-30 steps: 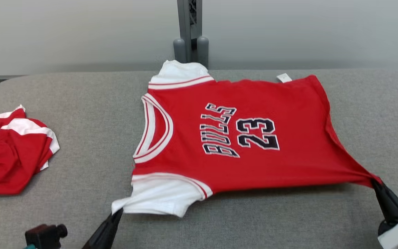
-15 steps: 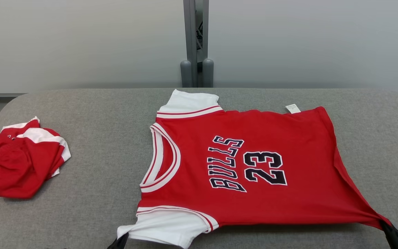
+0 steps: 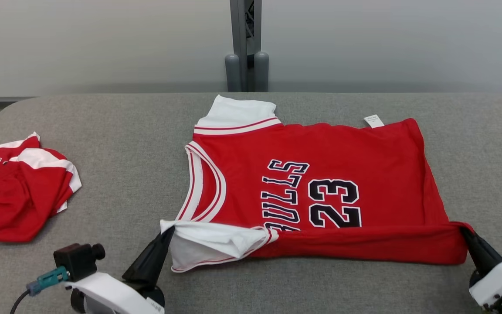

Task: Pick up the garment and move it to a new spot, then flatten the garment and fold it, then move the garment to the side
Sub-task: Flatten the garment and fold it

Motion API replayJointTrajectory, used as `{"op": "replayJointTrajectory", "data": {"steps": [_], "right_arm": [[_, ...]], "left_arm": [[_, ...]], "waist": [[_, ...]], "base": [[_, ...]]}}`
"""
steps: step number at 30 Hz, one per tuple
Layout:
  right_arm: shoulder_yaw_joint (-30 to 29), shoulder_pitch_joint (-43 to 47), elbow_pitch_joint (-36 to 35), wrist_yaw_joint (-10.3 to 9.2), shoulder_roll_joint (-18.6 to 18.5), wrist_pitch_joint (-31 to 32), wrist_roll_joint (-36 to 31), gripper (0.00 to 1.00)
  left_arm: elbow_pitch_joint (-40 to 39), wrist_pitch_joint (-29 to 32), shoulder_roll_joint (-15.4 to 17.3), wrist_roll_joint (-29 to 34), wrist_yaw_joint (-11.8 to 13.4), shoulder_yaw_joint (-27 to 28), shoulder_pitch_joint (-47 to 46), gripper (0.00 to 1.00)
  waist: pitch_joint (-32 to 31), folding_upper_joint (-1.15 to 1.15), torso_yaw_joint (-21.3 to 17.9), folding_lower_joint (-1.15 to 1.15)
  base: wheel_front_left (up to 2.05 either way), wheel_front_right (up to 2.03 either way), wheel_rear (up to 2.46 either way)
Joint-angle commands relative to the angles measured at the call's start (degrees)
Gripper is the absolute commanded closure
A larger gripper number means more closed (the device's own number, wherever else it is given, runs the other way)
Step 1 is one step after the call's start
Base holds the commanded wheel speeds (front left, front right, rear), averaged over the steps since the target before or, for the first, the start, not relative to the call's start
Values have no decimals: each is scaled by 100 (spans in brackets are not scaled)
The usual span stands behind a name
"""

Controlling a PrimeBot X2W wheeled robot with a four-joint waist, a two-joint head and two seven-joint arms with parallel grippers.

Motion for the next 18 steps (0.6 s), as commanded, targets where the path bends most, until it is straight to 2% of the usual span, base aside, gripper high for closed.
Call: {"op": "replayJointTrajectory", "data": {"steps": [1,8,17,18], "right_arm": [[15,-287,146,-2,58,25,-85,100],[331,-1192,793,-2,179,-152,-777,100],[628,-1764,1400,-2,345,-264,-993,100],[661,-1798,1468,-2,360,-298,-997,94]], "left_arm": [[208,-18,-65,45,-93,41,-278,100],[1026,100,-322,288,-222,-70,-1091,100],[1718,182,-640,267,-409,-218,-1562,100],[1792,155,-680,271,-430,-237,-1599,100]], "waist": [[172,0,16,0],[504,0,4,0],[645,0,-32,0],[650,0,-35,0]], "base": [[0,0,0],[0,0,0],[0,0,0],[0,0,0]]}}
